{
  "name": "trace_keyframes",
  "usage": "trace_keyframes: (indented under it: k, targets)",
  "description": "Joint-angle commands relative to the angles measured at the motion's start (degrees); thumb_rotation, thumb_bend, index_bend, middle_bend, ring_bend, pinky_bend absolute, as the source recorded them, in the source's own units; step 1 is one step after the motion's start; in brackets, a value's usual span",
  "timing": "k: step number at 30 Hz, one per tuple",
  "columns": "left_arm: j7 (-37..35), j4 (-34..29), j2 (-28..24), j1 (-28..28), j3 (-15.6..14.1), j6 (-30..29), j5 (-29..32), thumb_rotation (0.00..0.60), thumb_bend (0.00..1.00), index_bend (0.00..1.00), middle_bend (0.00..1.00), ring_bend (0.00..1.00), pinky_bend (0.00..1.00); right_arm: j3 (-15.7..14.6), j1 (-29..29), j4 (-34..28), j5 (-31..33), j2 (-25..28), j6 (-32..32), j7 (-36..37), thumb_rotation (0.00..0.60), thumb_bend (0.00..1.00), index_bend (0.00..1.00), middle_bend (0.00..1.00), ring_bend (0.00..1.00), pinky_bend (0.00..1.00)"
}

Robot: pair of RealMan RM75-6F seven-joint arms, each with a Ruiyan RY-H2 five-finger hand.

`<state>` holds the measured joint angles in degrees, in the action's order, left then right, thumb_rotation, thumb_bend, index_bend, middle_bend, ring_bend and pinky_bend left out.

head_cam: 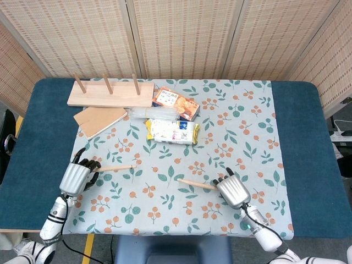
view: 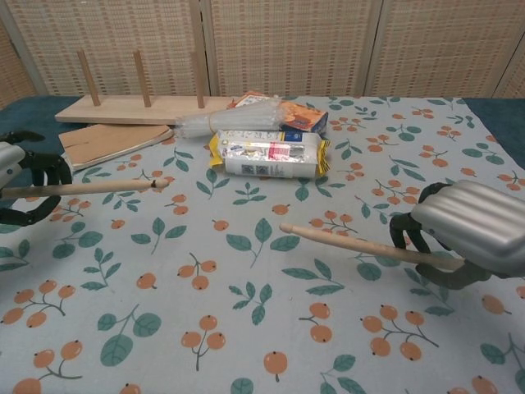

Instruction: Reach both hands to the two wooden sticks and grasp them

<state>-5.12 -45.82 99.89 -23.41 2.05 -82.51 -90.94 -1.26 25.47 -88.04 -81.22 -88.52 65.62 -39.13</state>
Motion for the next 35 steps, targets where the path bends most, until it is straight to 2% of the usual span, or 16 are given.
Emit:
trace_keyframes:
  k: [1,6,8,10,13,21,29,35]
  targets:
    - [-0.81,-3.00,-0.31,-1.00,2.00,0.78,1.61,0.600,0.51,0.84,0.84,0.50,0.14,0.58,-0.86,-2.13,-4.77,1.17,4.36,8.26,0.600,0.36,0.93,0.85,0.59,0.24]
    - [-0.72,-6.19,-0.85,-1.76,3.56,2.17,3.21,0.600,0.51,0.84,0.85,0.50,0.15,1.07,-1.07,-2.37,-7.80,0.89,6.96,14.08,0.600,0.36,0.92,0.85,0.59,0.24]
    - [-3.54,-12.67,-1.09,-2.40,5.65,3.70,5.46,0.600,0.51,0.84,0.85,0.50,0.15,2.18,-0.46,-2.51,-11.29,-0.84,9.63,19.72,0.600,0.36,0.92,0.85,0.59,0.24]
    - [-2.79,-18.62,-2.48,-2.74,6.41,5.20,6.71,0.600,0.51,0.84,0.85,0.51,0.15,2.65,0.28,-1.13,-12.79,-2.30,9.95,22.13,0.600,0.36,0.93,0.85,0.59,0.24]
    - [-1.11,-26.62,-4.30,-2.86,6.94,6.85,8.24,0.600,0.51,0.84,0.85,0.51,0.16,3.81,1.35,-0.11,-13.19,-4.11,9.46,22.67,0.600,0.36,0.93,0.85,0.59,0.24]
    - [7.31,-39.57,-5.61,-3.21,7.88,8.58,11.50,0.600,0.51,0.85,0.86,0.53,0.18,6.60,3.19,2.81,-10.37,-8.33,6.86,21.34,0.600,0.36,0.93,0.85,0.59,0.24]
    - [14.36,-42.62,-3.67,-2.40,6.78,5.15,9.86,0.600,0.51,0.85,0.87,0.54,0.19,7.52,4.38,3.43,-8.70,-8.35,4.72,20.94,0.600,0.36,0.93,0.85,0.59,0.24]
    - [14.61,-41.60,-2.95,-2.31,6.60,5.35,10.00,0.600,0.51,0.85,0.87,0.54,0.19,7.52,4.30,3.48,-8.28,-8.01,4.96,20.06,0.600,0.36,0.93,0.85,0.59,0.24]
